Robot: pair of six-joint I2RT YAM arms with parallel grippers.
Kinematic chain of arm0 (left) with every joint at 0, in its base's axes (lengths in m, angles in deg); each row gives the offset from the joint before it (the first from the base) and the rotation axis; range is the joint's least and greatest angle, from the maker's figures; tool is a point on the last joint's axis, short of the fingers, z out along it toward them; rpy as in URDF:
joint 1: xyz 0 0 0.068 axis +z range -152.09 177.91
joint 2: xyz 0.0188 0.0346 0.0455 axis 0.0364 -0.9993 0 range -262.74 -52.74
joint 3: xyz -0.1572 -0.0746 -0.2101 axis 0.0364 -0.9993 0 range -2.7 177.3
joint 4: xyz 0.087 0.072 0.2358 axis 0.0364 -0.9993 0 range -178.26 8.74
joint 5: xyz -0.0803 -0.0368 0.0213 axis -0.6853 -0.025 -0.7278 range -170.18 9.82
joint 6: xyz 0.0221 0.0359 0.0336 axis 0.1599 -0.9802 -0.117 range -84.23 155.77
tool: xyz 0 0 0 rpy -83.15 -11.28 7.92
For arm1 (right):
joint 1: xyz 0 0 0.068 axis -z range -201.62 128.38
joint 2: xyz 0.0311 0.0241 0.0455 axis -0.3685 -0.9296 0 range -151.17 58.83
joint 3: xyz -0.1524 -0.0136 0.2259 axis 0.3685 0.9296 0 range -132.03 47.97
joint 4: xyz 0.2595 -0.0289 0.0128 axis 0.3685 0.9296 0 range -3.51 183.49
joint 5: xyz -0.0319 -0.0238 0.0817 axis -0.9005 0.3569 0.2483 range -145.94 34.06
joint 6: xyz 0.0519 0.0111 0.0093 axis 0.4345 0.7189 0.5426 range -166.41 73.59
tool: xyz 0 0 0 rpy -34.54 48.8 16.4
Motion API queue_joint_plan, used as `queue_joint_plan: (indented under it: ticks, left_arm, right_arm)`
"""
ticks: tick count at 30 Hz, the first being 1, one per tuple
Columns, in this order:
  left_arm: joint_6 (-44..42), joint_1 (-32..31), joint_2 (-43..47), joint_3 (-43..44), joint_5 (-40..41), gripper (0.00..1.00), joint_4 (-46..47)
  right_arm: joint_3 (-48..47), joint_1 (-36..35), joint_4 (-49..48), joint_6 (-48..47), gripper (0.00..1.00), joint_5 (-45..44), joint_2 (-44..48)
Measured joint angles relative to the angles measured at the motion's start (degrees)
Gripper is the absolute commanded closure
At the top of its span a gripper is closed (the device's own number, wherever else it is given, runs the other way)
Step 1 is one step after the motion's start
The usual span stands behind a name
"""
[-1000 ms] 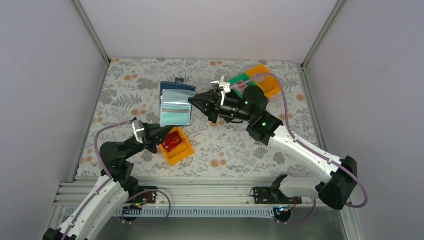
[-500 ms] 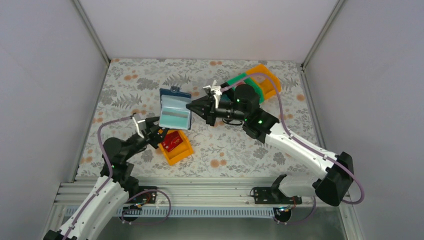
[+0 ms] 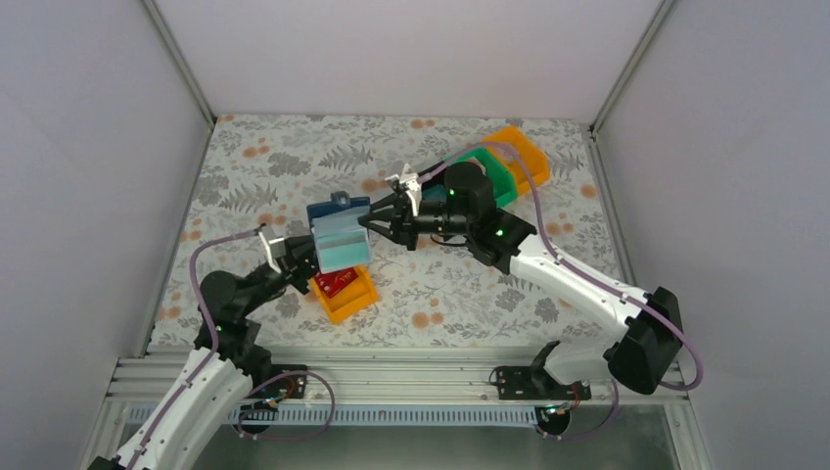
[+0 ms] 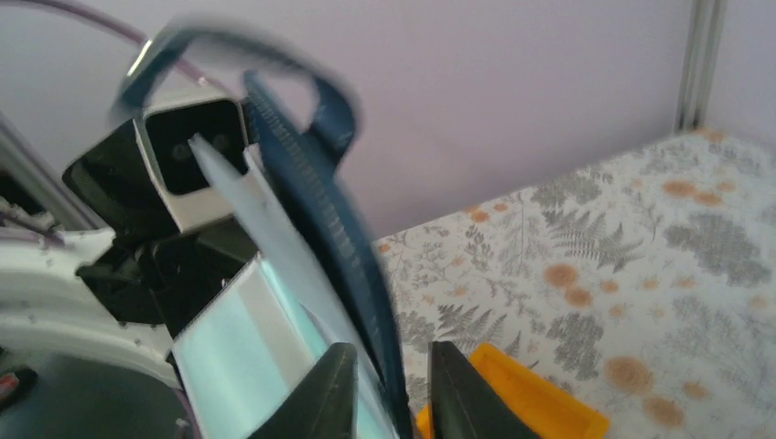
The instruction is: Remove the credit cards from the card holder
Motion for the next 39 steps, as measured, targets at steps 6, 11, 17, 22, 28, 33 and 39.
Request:
queue_joint_plan:
  ticks: [6, 11, 17, 22, 28, 33, 39]
  left_arm:
    - [-1.07, -0.07, 0.35, 0.13, 5.75, 0.98, -9.46]
    - [-1.25, -0.07, -0.59, 0.26, 12.92, 0.98, -18.84]
    - [-0.87, 0.04, -1.09, 0.26, 14.23, 0.98, -21.46]
    - [-0.28, 0.11, -1.38, 0.26, 14.71, 0.98, -21.66]
    - [-0.11, 0.33, -1.36, 0.26, 14.88, 0.98, -21.66]
    - [-0.09, 0.37, -1.36, 0.26, 14.88, 0.98, -21.66]
    - [-0.07, 0.37, -1.36, 0.26, 14.84, 0.98, -21.59]
  right_arm:
    - [-2.8, -0.31, 12.04, -5.14, 0.38, -11.47, 1.46]
    - [-5.57, -0.39, 18.95, -7.32, 0.41, -22.53, 3.56]
    - [-5.79, -8.41, 20.55, -12.33, 0.43, -25.66, 2.16]
    - [-7.3, -18.58, 21.16, -18.51, 0.48, -27.21, -1.95]
    - [-8.46, -22.99, 21.33, -23.93, 0.59, -33.7, -8.55]
    - [-7.8, -23.26, 20.46, -26.49, 0.58, -41.51, -10.56]
    - [-6.38, -23.23, 16.09, -28.15, 0.59, -48.06, -10.08]
